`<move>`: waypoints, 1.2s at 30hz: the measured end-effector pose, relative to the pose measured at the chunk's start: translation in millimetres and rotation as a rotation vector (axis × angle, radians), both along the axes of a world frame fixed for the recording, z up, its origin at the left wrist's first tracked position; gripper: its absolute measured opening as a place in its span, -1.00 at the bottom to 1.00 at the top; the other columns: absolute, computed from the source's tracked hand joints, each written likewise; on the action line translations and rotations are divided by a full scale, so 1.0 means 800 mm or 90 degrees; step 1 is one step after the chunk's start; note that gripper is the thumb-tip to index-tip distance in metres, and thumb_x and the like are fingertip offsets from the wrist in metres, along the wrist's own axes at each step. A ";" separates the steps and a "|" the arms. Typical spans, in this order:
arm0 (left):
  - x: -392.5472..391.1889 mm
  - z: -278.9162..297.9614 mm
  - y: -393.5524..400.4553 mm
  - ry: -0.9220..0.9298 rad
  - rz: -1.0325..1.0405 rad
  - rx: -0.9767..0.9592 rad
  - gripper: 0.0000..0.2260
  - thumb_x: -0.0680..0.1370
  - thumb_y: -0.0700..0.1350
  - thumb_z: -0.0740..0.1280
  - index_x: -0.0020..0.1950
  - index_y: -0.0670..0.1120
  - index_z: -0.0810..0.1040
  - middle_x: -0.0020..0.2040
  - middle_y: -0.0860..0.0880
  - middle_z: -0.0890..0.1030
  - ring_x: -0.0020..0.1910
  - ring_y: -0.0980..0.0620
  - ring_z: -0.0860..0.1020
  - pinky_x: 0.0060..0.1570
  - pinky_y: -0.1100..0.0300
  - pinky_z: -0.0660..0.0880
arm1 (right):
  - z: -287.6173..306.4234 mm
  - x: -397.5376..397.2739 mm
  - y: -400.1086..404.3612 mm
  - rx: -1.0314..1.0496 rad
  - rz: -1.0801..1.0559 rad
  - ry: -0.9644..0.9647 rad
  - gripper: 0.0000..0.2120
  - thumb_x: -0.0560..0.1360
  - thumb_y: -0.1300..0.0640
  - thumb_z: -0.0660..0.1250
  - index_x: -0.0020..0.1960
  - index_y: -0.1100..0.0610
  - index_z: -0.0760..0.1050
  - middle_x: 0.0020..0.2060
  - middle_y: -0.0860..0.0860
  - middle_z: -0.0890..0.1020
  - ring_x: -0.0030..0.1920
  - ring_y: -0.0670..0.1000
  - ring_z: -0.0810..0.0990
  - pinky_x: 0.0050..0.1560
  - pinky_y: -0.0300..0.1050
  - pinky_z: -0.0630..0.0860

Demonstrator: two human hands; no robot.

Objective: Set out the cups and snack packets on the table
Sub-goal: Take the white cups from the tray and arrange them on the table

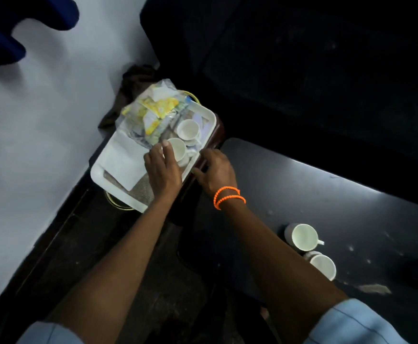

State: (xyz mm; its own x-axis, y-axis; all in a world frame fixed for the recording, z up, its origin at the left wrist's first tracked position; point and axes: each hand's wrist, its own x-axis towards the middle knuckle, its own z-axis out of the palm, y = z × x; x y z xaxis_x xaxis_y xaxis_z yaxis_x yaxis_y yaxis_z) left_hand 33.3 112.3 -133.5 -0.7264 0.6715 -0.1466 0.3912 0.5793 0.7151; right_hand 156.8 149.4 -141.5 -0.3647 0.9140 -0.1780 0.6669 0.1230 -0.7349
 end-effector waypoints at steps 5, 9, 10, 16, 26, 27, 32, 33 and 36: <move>-0.050 -0.010 0.031 -0.064 0.003 -0.043 -0.43 0.74 0.19 -0.03 0.51 -0.17 0.45 0.49 -0.26 0.47 0.47 -0.17 0.41 0.42 0.08 0.29 | -0.007 -0.051 0.009 0.009 -0.008 0.009 -0.44 0.39 0.14 0.53 0.35 0.21 0.51 0.19 0.20 0.55 0.26 0.25 0.50 0.17 0.15 0.54; -0.051 -0.005 0.033 -0.181 0.022 -0.051 -0.35 0.70 0.31 -0.05 0.33 -0.11 0.62 0.33 -0.22 0.62 0.25 -0.17 0.55 0.19 0.02 0.42 | -0.015 -0.061 0.013 0.008 -0.031 0.039 -0.48 0.36 0.18 0.56 0.31 0.19 0.58 0.11 0.18 0.55 0.18 0.23 0.53 0.15 0.10 0.53; -0.049 -0.002 0.032 -0.175 0.030 -0.053 -0.34 0.70 0.32 -0.06 0.32 -0.11 0.63 0.32 -0.23 0.63 0.25 -0.19 0.56 0.21 -0.01 0.43 | -0.016 -0.061 0.015 0.000 -0.039 0.052 -0.50 0.36 0.20 0.57 0.29 0.19 0.61 0.09 0.18 0.56 0.14 0.21 0.55 0.13 0.07 0.54; -0.029 0.025 0.027 -0.086 0.059 -0.008 -0.30 0.70 0.31 -0.07 0.26 -0.17 0.66 0.25 -0.28 0.65 0.26 -0.24 0.57 0.06 0.05 0.32 | 0.003 -0.041 0.016 0.026 -0.056 0.103 -0.53 0.32 0.22 0.59 0.22 0.19 0.66 0.05 0.17 0.58 0.05 0.14 0.58 -0.02 -0.23 0.38; 0.096 0.042 -0.012 -0.099 -0.029 0.027 -0.35 0.72 0.27 -0.01 0.14 -0.18 0.70 0.15 -0.27 0.70 0.16 -0.23 0.61 -0.01 0.16 0.30 | 0.047 0.105 -0.019 0.013 -0.062 0.032 -0.55 0.33 0.15 0.62 0.20 0.17 0.67 0.03 0.16 0.59 0.03 0.12 0.59 -0.01 -0.27 0.35; 0.112 0.036 -0.019 -0.108 -0.045 0.028 -0.38 0.73 0.24 0.01 0.19 -0.18 0.69 0.18 -0.27 0.70 0.19 -0.23 0.61 0.01 0.18 0.31 | 0.044 0.122 -0.025 0.001 -0.057 0.005 -0.54 0.34 0.12 0.62 0.21 0.17 0.66 0.05 0.16 0.59 0.05 0.13 0.59 0.00 -0.27 0.35; 0.186 -0.003 -0.047 -0.173 -0.111 -0.089 -0.36 0.73 0.24 0.00 0.17 -0.22 0.68 0.15 -0.33 0.69 0.19 -0.32 0.62 0.07 0.01 0.45 | 0.018 0.194 -0.071 -0.036 -0.082 -0.179 -0.54 0.37 -0.08 0.56 0.23 0.00 0.65 0.12 0.04 0.63 0.16 0.12 0.57 0.20 0.05 0.39; 0.197 -0.011 -0.054 -0.178 -0.134 -0.110 -0.35 0.73 0.23 -0.02 0.20 -0.24 0.67 0.17 -0.35 0.68 0.20 -0.33 0.61 0.14 -0.04 0.46 | 0.011 0.205 -0.086 -0.033 -0.106 -0.199 -0.56 0.36 -0.09 0.56 0.20 -0.01 0.66 0.10 0.03 0.63 0.15 0.12 0.57 0.17 0.05 0.36; 0.225 -0.024 -0.074 -0.178 -0.223 -0.137 -0.34 0.74 0.19 -0.08 0.36 -0.29 0.56 0.24 -0.39 0.63 0.25 -0.37 0.57 0.27 -0.12 0.46 | -0.010 0.226 -0.130 -0.007 -0.200 -0.212 -0.61 0.29 -0.01 0.59 0.10 0.02 0.69 0.02 0.03 0.61 0.10 0.16 0.56 0.08 0.05 0.32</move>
State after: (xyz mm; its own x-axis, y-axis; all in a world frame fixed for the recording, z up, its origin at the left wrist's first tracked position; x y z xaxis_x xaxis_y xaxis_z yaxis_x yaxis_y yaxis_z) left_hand 213.3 53.1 -152.6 -0.3756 0.8008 -0.4665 0.3986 0.5940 0.6988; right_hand 337.9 45.3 -149.2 0.0082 0.9685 -0.2489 0.8712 -0.1291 -0.4737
